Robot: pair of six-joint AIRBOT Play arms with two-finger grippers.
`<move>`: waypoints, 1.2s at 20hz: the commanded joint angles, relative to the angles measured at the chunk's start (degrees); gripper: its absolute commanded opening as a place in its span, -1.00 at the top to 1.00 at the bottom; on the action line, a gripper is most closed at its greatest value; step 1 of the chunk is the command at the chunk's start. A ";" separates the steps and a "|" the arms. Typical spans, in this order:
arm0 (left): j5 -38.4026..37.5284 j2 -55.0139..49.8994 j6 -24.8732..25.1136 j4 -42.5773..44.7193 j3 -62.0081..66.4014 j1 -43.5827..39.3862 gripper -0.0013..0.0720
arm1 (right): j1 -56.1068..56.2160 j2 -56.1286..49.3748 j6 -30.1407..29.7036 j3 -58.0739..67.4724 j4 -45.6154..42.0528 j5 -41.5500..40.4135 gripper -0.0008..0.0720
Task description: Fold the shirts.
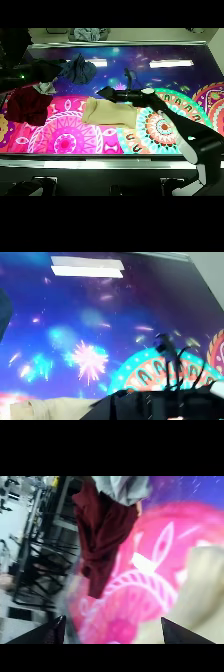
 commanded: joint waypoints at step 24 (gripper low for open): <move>-0.09 0.35 0.42 -3.39 -5.38 -0.09 0.90 | -22.71 3.96 5.29 -3.80 -30.88 14.16 0.87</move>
